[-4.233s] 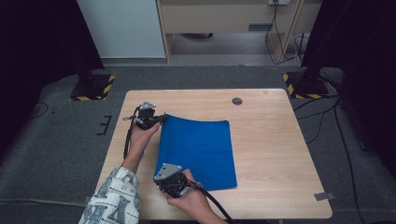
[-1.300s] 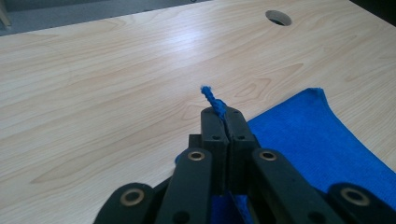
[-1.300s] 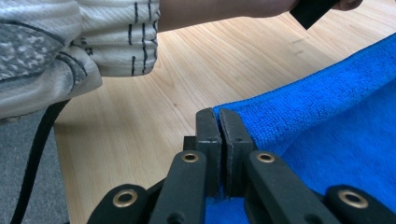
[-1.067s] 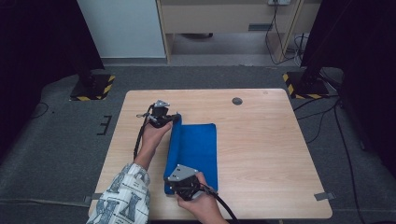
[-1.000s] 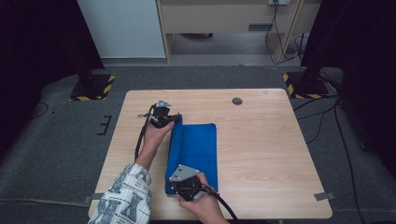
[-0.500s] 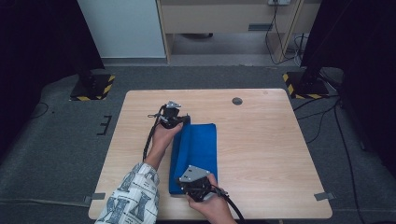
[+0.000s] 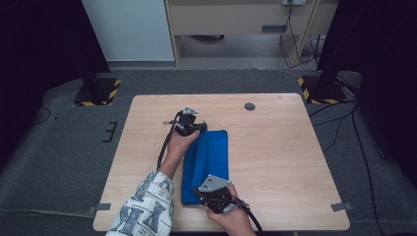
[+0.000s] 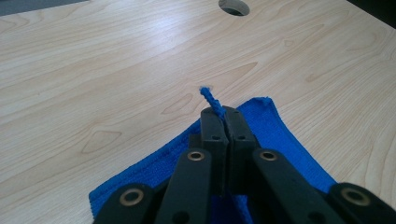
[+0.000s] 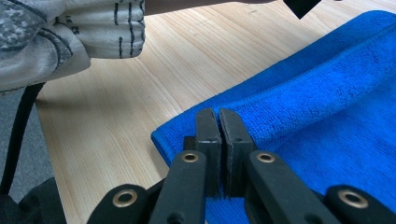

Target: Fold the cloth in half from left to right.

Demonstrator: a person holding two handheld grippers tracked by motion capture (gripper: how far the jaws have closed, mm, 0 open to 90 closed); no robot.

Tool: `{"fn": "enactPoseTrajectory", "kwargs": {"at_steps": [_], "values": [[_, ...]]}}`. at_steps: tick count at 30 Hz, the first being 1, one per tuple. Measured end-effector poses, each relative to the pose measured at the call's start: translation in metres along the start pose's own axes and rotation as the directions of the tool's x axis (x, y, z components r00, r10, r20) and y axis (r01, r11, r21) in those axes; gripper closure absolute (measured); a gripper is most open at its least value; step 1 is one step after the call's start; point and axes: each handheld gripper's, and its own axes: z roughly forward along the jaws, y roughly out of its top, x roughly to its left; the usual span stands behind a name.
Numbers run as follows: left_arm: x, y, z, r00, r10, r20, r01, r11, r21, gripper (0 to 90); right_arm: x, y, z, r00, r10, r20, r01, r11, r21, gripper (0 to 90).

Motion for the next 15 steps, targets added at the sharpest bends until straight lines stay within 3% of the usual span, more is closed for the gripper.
{"fn": "enactPoseTrajectory", "kwargs": {"at_steps": [15], "values": [[-0.017, 0.002, 0.01, 1.0, -0.002, 0.009, 0.002, 1.0, -0.005, 88.5, -0.01, -0.008, -0.014, 0.9997, 0.005, 0.024, -0.006, 1.0, 0.012, 88.0]]}}
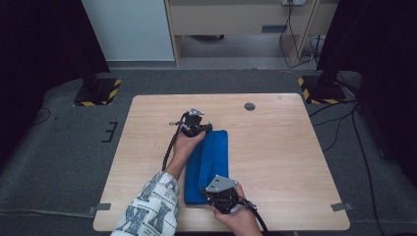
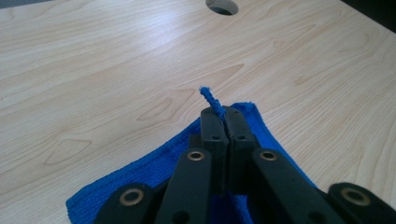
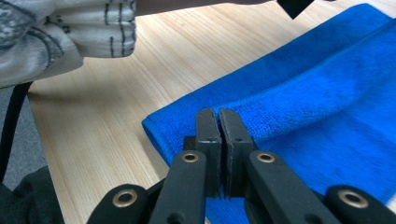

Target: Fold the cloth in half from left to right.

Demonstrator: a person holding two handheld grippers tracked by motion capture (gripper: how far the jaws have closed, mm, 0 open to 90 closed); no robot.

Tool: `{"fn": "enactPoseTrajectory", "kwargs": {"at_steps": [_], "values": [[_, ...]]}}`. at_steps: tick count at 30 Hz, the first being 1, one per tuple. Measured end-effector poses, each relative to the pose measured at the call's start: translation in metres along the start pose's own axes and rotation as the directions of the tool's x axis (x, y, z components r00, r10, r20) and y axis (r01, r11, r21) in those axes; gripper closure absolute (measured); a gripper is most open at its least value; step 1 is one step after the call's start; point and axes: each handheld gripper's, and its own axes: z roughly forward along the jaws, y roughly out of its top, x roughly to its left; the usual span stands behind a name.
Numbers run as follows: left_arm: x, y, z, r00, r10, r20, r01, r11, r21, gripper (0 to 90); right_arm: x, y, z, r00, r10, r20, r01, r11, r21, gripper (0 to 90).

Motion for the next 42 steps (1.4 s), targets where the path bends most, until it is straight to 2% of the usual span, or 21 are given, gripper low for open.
{"fn": "enactPoseTrajectory", "kwargs": {"at_steps": [5, 11, 20, 25, 27, 29, 30, 32, 34, 37, 39, 42], "values": [[-0.004, 0.002, 0.003, 0.9999, -0.014, -0.007, 0.014, 0.9998, 0.015, 88.4, -0.005, -0.003, -0.007, 1.0, 0.001, 0.008, -0.001, 1.0, 0.003, 87.9], [-0.007, -0.001, 0.013, 0.9998, -0.021, -0.008, 0.021, 0.9993, 0.031, 88.4, -0.004, -0.009, -0.005, 1.0, -0.004, -0.005, 0.004, 1.0, 0.012, 87.9], [-0.015, 0.001, 0.021, 0.9996, -0.021, -0.016, 0.022, 0.9995, 0.025, 88.4, -0.011, -0.015, -0.011, 0.9999, 0.016, 0.006, -0.016, 1.0, 0.015, 87.9], [-0.016, 0.0, 0.026, 0.9995, -0.018, -0.027, 0.02, 0.9984, 0.053, 88.3, -0.013, -0.02, -0.012, 0.9997, 0.024, 0.0, -0.024, 0.999, 0.029, 87.6], [-0.015, -0.001, 0.028, 0.9993, -0.035, -0.017, 0.035, 0.998, 0.052, 87.4, -0.013, -0.021, -0.011, 0.9996, 0.029, -0.005, -0.029, 0.999, 0.032, 87.3], [-0.016, -0.002, 0.029, 0.9991, -0.039, -0.014, 0.04, 0.9982, 0.044, 82.8, -0.014, -0.022, -0.011, 0.9996, 0.028, -0.005, -0.028, 0.999, 0.038, 85.5], [-0.017, -0.002, 0.029, 0.9994, -0.028, -0.019, 0.029, 0.9987, 0.042, 80.2, -0.015, -0.022, -0.012, 0.9995, 0.031, -0.004, -0.031, 0.999, 0.038, 83.8], [-0.018, -0.002, 0.03, 0.9996, -0.021, -0.017, 0.021, 0.9992, 0.034, 73.2, -0.017, -0.023, -0.012, 0.9991, 0.042, -0.008, -0.042, 0.998, 0.041, 74.9], [-0.019, -0.001, 0.029, 0.9997, -0.021, -0.011, 0.022, 0.9995, 0.021, 64.0, -0.018, -0.024, -0.012, 0.9988, 0.049, 0.006, -0.05, 0.998, 0.046, 59.8], [-0.021, 0.0, 0.027, 0.9998, -0.008, -0.015, 0.008, 0.9998, 0.018, 47.3, -0.022, -0.026, -0.014, 0.9982, 0.053, 0.026, -0.055, 0.997, 0.058, 44.6], [-0.02, 0.001, 0.024, 0.9999, -0.007, -0.013, 0.008, 0.9999, 0.01, 39.3, -0.025, -0.027, -0.015, 0.9977, 0.056, 0.039, -0.058, 0.996, 0.068, 35.6], [-0.017, 0.004, 0.015, 0.9999, -0.007, -0.011, 0.007, 0.9999, -0.009, 34.1, -0.031, -0.028, -0.017, 0.9953, 0.061, 0.075, -0.065, 0.996, 0.053, 25.8]]}}
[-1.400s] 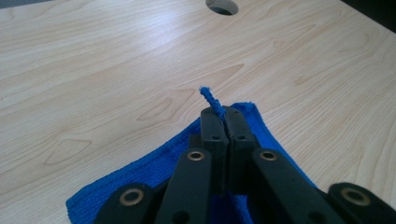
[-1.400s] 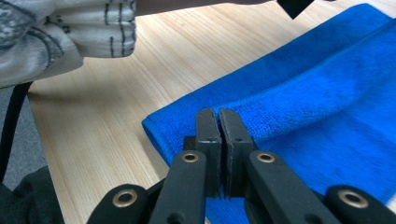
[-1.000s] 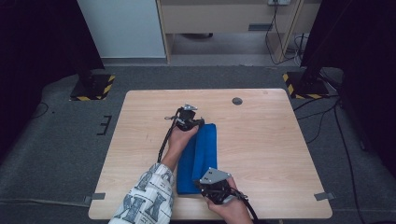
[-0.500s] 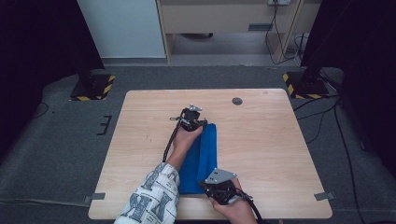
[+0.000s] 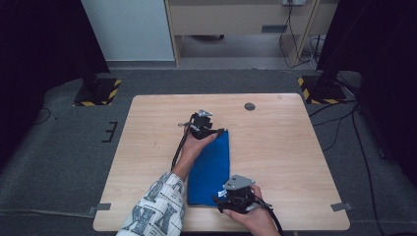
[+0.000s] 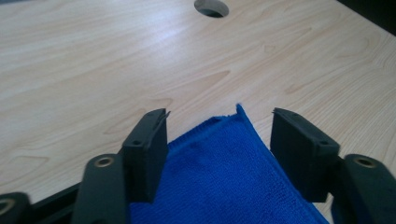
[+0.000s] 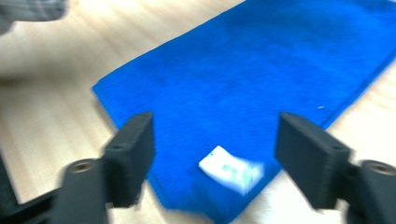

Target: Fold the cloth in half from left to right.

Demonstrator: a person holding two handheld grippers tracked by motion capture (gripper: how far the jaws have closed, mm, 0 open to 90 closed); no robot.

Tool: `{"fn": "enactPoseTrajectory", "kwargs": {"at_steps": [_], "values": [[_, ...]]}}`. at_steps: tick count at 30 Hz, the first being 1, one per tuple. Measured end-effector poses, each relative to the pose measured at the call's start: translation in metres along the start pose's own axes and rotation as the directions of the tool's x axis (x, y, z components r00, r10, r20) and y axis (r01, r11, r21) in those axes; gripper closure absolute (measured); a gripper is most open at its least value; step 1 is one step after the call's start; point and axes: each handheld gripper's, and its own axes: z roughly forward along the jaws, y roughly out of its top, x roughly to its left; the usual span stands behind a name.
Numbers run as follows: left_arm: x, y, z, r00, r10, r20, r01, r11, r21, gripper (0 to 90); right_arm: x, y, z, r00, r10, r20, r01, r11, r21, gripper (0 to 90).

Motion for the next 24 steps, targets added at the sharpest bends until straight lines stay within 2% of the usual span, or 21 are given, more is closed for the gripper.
{"fn": "enactPoseTrajectory", "kwargs": {"at_steps": [2, 5, 9, 10, 13, 15, 18, 24], "values": [[0.002, 0.002, -0.008, 0.9999, 0.014, 0.002, -0.014, 0.9999, -0.006, 30.7, -0.004, 0.001, -0.001, 0.9999, 0.011, 0.009, -0.011, 1.0, -0.008, 22.0], [0.007, 0.005, -0.021, 0.9997, 0.01, 0.021, -0.01, 0.9996, -0.026, 24.5, -0.012, 0.003, -0.001, 0.9996, 0.017, 0.021, -0.017, 1.0, -0.013, 16.8], [0.013, 0.003, -0.034, 0.9991, 0.03, 0.031, -0.031, 0.9994, 0.013, 14.3, -0.024, 0.009, 0.001, 0.9993, 0.028, 0.025, -0.027, 0.999, -0.022, 11.9], [0.015, 0.002, -0.038, 0.9991, 0.03, 0.03, -0.03, 0.9995, 0.008, 12.6, -0.026, 0.011, 0.001, 0.9994, 0.027, 0.023, -0.026, 0.999, -0.023, 10.9], [0.021, -0.003, -0.047, 0.9993, 0.02, 0.032, -0.019, 0.9995, -0.026, 10.7, -0.033, 0.015, 0.003, 0.9997, 0.008, 0.024, -0.007, 1.0, -0.028, 9.4], [0.026, -0.006, -0.051, 0.9996, 0.017, 0.024, -0.017, 0.9996, -0.021, 9.1, -0.039, 0.018, 0.004, 0.9996, -0.001, 0.027, 0.002, 0.999, -0.033, 9.5], [0.03, -0.012, -0.055, 0.9997, 0.019, 0.013, -0.019, 0.9998, -0.01, 9.0, -0.049, 0.022, 0.008, 0.9996, 0.024, 0.014, -0.024, 0.999, -0.036, 9.7], [0.036, -0.02, -0.063, 0.9996, 0.029, -0.006, -0.029, 0.9996, -0.005, 8.8, -0.067, 0.028, 0.02, 0.9989, 0.033, 0.033, -0.033, 0.999, -0.005, 13.9]]}}
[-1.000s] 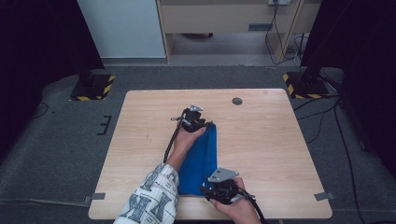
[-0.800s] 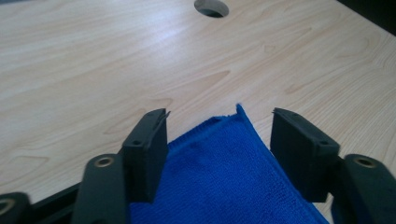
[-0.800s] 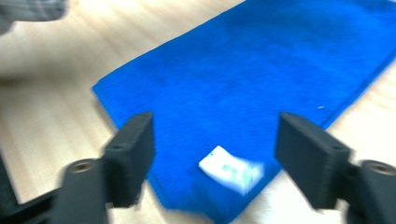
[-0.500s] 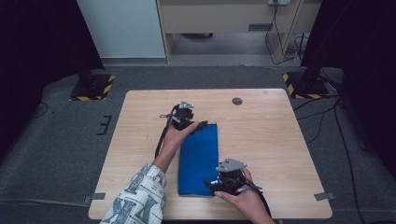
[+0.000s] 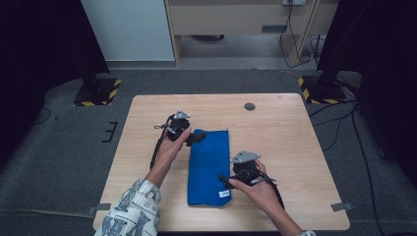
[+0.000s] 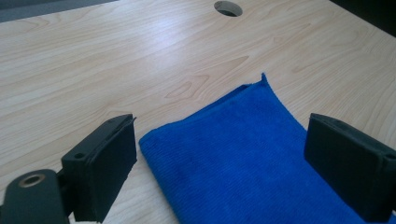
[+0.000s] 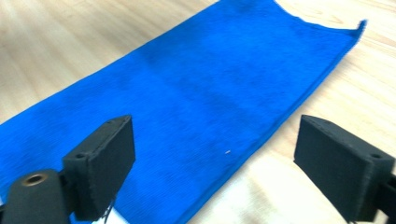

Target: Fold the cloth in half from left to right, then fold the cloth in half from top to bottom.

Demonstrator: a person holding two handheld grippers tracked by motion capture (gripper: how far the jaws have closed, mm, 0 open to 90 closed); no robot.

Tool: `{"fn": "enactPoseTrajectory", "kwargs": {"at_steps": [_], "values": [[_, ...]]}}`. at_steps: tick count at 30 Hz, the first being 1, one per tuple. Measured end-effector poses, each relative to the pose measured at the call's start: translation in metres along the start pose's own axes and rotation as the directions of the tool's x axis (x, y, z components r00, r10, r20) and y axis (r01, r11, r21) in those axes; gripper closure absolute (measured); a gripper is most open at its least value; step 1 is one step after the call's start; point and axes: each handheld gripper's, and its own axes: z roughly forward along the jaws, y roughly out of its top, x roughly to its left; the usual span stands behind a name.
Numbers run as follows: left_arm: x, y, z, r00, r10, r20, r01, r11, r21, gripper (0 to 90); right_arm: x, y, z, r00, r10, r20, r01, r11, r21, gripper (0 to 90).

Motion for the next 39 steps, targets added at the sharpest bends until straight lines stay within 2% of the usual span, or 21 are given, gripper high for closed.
{"fn": "enactPoseTrajectory", "kwargs": {"at_steps": [3, 8, 10, 18, 24, 27, 31, 32, 34, 37, 39], "values": [[0.003, -0.001, -0.002, 0.9996, -0.003, -0.026, 0.003, 1.0, 0.002, 9.8, -0.009, 0.005, 0.005, 0.9999, 0.016, 0.005, -0.016, 1.0, -0.007, 17.5], [0.003, -0.007, -0.004, 0.9993, 0.023, -0.028, -0.023, 0.9996, 0.014, 10.0, -0.022, 0.012, 0.014, 0.9996, 0.024, 0.014, -0.024, 1.0, 0.005, 18.9], [0.004, -0.009, -0.005, 0.9984, 0.037, -0.042, -0.036, 0.9992, 0.017, 10.2, -0.026, 0.015, 0.017, 0.9993, 0.034, 0.014, -0.034, 0.999, 0.007, 20.1], [0.01, -0.012, -0.01, 0.999, 0.025, -0.038, -0.024, 0.9996, 0.013, 13.0, -0.045, 0.04, 0.034, 0.9987, 0.04, 0.031, -0.04, 0.999, 0.02, 21.2], [0.017, -0.015, -0.005, 0.9992, 0.006, -0.039, -0.006, 0.9999, 0.012, 14.1, -0.061, 0.055, 0.047, 0.9975, 0.026, 0.066, -0.028, 0.999, 0.027, 31.7], [0.019, -0.014, 0.0, 0.9993, -0.005, -0.036, 0.005, 0.9999, 0.011, 15.1, -0.071, 0.059, 0.052, 0.996, 0.053, 0.072, -0.054, 0.999, 0.008, 37.2], [0.017, -0.017, 0.012, 0.9996, 0.009, -0.025, -0.008, 0.9992, 0.038, 15.2, -0.081, 0.063, 0.062, 0.9937, 0.078, 0.08, -0.079, 0.997, 0.003, 47.6], [0.016, -0.017, 0.015, 0.9995, 0.014, -0.028, -0.013, 0.9989, 0.046, 15.8, -0.084, 0.064, 0.065, 0.9927, 0.091, 0.08, -0.091, 0.996, -0.001, 49.6], [0.014, -0.018, 0.02, 0.9977, 0.05, -0.046, -0.048, 0.9973, 0.057, 17.9, -0.09, 0.066, 0.071, 0.9905, 0.111, 0.082, -0.111, 0.994, 0.002, 53.4], [0.017, -0.02, 0.028, 0.9984, 0.031, -0.046, -0.028, 0.9972, 0.07, 20.3, -0.097, 0.067, 0.079, 0.9877, 0.13, 0.087, -0.13, 0.991, 0.003, 55.9], [0.017, -0.021, 0.033, 0.9979, 0.033, -0.056, -0.029, 0.998, 0.056, 25.0, -0.103, 0.066, 0.087, 0.9853, 0.152, 0.079, -0.153, 0.988, 0.012, 56.5]]}}
